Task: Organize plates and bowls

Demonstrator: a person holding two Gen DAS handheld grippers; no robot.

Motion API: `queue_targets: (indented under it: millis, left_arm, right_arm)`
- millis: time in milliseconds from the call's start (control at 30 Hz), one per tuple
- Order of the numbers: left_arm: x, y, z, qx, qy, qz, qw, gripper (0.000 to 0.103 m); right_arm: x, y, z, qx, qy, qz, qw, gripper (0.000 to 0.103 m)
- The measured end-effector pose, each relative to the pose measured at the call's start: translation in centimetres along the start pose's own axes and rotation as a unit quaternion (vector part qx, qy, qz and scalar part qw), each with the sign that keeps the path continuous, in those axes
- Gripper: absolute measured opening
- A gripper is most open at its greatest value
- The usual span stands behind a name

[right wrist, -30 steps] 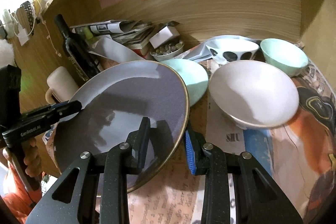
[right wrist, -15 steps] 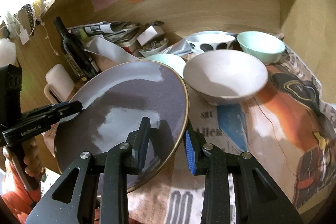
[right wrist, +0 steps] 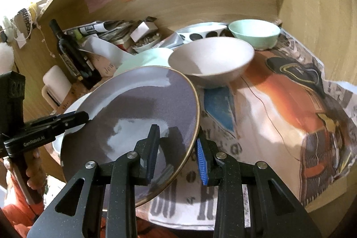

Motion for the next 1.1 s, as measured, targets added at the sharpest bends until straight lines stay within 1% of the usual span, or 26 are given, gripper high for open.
queue_targets:
  millis: [400,633,1100]
  left_arm:
    - [3.1,-0.7,2.1,0.010,-0.015,-0.033,0.9993,0.024]
    - [4.9,-0.7,2.4,0.015,-0.015,-0.051,0.9985,0.024]
    - [6.0,-0.6,2.0,0.011,-0.011,-0.059,0.9982,0.024]
  right_arm:
    - [0.4,-1.1,3.3,0.026,-0.019,-0.014,0.999,0.028]
    - [1.4,-1.1,4.7,0.041,-0.023,-0.026,0.999,0.028]
    - [2.2,-0.9,4.9,0.037,-0.024,-0.032,0.999,0.029]
Point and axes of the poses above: each gripper's, at about its wrist camera, not at the fingertips, and x roughly the way its jaws point, z to its right, y to its top, the point moved 6 cm from there along x, roughly the way its jaws point, and after that the axes turned 12 degrees about x, right-handed, at the moved point
